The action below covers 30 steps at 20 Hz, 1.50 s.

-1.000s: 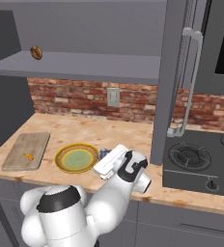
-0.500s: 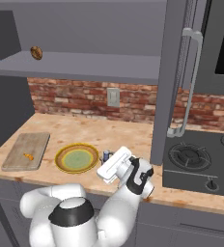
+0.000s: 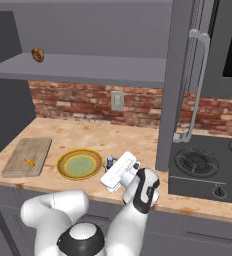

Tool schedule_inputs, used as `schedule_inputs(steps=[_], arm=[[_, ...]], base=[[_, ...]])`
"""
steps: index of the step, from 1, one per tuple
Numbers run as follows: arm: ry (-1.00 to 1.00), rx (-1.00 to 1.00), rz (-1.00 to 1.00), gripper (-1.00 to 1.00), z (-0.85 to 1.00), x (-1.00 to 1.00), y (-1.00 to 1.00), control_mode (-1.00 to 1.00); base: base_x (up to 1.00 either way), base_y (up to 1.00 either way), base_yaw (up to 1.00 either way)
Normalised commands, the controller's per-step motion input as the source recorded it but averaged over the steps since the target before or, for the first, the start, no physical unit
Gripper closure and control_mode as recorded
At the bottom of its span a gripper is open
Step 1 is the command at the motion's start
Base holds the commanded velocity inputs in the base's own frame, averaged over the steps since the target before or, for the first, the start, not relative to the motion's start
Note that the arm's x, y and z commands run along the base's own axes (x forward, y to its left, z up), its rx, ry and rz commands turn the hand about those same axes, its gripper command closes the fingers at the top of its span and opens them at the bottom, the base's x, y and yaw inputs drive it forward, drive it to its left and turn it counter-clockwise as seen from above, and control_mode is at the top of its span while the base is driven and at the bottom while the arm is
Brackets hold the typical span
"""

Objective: Pick the shrimp from the plate and place it on the cutting board. Then pick the condiment bottle from the cabinet and place it next to the cutting board.

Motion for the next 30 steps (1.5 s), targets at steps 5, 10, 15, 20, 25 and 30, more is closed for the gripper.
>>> schedule_inputs(steps=[5,10,15,20,25,30], arm=[[0.00,0.02,0.00,1.00,-0.25,0.01,0.00,-1.00],[0.02,0.03,0.00,1.00,-0.27,0.09,0.00,-1.00],[0.05,0.01,0.00,1.00,-0.38,0.09,0.00,-1.00],[0.01,0.00,0.00,1.00,-0.41,0.02,0.00,-1.00],[0.00,0.00,0.00,1.00,-0.39,0.00,0.00,-1.00],[0.00,0.00,0.00,1.00,-0.41,0.01,0.00,-1.00]], base=[[0.00,0.00,0.00],[0.00,0.00,0.00],[0.00,0.00,0.00],[0.00,0.00,0.00],[0.00,0.00,0.00],[0.00,0.00,0.00]])
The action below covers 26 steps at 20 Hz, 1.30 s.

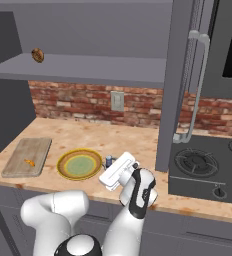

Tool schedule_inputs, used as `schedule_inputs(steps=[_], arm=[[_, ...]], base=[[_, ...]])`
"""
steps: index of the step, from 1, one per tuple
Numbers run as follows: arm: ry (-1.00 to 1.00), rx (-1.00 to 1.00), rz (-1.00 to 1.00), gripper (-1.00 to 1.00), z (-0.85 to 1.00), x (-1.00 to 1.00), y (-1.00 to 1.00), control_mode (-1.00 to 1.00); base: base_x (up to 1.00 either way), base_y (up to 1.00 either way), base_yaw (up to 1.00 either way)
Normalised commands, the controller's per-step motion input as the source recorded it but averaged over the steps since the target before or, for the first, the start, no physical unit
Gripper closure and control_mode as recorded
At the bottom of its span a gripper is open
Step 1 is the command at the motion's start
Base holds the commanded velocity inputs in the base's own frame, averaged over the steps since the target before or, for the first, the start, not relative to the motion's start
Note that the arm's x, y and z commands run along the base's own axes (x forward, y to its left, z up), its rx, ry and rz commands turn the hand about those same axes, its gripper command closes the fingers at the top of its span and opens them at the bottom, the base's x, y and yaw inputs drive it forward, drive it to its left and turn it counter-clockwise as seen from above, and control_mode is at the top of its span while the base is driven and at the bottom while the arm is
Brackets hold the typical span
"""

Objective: Pick the shrimp from the plate and place it on the cutting board. Then pick the condiment bottle from the cabinet and place it next to the cutting board.

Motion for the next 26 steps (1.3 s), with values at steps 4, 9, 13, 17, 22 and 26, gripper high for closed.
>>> schedule_inputs(steps=[4,9,13,17,22,26], arm=[[0.00,0.00,0.00,1.00,-0.44,0.01,0.00,-1.00],[0.02,0.00,0.00,-1.00,-0.40,0.04,0.00,-1.00],[0.02,0.00,0.00,-1.00,-0.31,0.01,0.00,-1.00],[0.04,0.00,0.00,-1.00,-0.32,0.00,0.00,-1.00],[0.02,0.01,0.00,-1.00,-0.27,0.00,0.00,-1.00],[0.01,0.03,0.00,-1.00,-0.11,0.00,-0.04,-1.00]], base=[[0.00,0.00,0.00],[0.00,0.00,0.00],[0.00,0.00,0.00],[0.00,0.00,0.00],[0.00,0.00,0.00],[0.00,0.00,0.00]])
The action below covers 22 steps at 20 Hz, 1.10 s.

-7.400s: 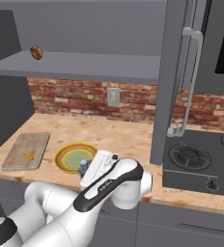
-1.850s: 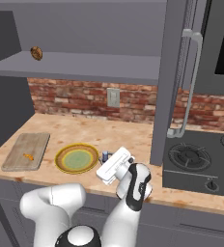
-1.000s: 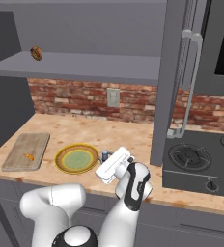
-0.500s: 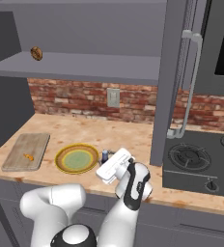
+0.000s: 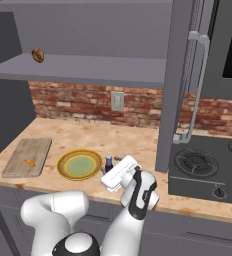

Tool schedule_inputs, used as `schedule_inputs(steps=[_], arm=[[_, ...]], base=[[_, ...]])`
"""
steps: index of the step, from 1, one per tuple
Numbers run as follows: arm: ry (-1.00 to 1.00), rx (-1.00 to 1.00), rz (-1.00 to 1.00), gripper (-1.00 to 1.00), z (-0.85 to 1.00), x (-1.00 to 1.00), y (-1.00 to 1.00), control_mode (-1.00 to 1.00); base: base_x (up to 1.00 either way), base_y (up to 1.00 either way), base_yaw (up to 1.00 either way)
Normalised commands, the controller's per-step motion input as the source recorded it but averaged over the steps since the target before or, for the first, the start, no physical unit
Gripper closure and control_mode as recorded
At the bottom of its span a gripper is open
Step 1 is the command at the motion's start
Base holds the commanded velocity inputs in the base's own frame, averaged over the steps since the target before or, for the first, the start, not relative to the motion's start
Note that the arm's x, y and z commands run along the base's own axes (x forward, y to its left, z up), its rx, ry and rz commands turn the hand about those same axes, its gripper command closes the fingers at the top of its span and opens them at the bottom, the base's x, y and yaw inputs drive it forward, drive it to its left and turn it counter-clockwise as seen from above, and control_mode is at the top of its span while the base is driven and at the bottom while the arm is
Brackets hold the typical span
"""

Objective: Pick the shrimp from the plate and place it on the cutting board. Then pick the condiment bottle from the cabinet and place it next to the cutting board.

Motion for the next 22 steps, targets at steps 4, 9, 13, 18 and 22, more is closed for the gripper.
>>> schedule_inputs(steps=[4,9,13,18,22], arm=[[0.00,0.04,0.00,-1.00,0.00,0.00,-0.16,-1.00],[0.00,0.03,0.00,-1.00,0.05,-0.02,-0.19,-1.00],[0.00,0.03,0.00,-1.00,0.04,-0.06,-0.20,-1.00],[0.00,0.01,0.00,-1.00,0.02,-0.16,-0.13,-1.00],[0.00,0.00,0.00,-1.00,0.00,-0.35,-0.11,-1.00]], base=[[0.00,0.00,0.00],[0.00,0.00,0.00],[0.00,0.00,0.00],[0.00,0.00,0.00],[0.00,0.00,0.00]])
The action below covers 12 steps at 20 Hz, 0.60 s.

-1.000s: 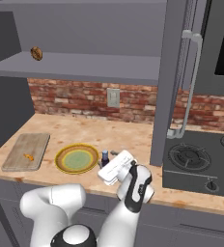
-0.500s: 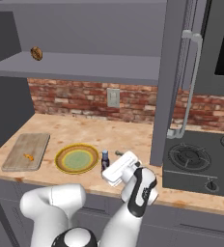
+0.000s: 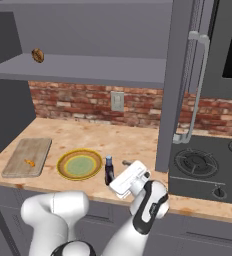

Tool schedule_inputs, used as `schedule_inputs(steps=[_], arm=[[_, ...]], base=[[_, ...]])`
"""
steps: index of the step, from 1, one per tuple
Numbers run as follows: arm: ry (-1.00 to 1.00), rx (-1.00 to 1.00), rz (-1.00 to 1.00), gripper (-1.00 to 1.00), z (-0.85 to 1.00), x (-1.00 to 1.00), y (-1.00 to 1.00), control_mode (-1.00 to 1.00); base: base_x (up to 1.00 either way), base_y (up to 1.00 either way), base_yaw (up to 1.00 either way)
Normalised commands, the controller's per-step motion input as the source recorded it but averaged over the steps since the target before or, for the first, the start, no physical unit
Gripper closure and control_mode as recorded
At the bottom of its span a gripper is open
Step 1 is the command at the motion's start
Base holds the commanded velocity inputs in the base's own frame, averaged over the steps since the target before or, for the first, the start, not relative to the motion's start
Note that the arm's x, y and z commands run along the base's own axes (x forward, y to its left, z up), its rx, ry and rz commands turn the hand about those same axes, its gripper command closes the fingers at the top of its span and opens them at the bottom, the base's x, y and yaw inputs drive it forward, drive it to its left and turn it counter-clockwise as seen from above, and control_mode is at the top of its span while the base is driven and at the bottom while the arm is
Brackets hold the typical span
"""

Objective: Pick the shrimp from the plate and place it on the cutting board. Then pick the condiment bottle from the cabinet and place it next to the cutting board.

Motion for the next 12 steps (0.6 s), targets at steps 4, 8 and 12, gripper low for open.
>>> schedule_inputs(steps=[4,8,12], arm=[[0.00,-0.02,0.00,-1.00,0.00,-0.41,-0.07,-1.00],[-0.01,-0.03,0.00,-1.00,0.01,-0.47,-0.15,-1.00],[-0.06,-0.06,0.00,-1.00,0.07,-0.52,-0.17,-1.00]], base=[[0.00,0.00,0.00],[0.00,0.00,0.00],[0.00,0.00,0.00]])
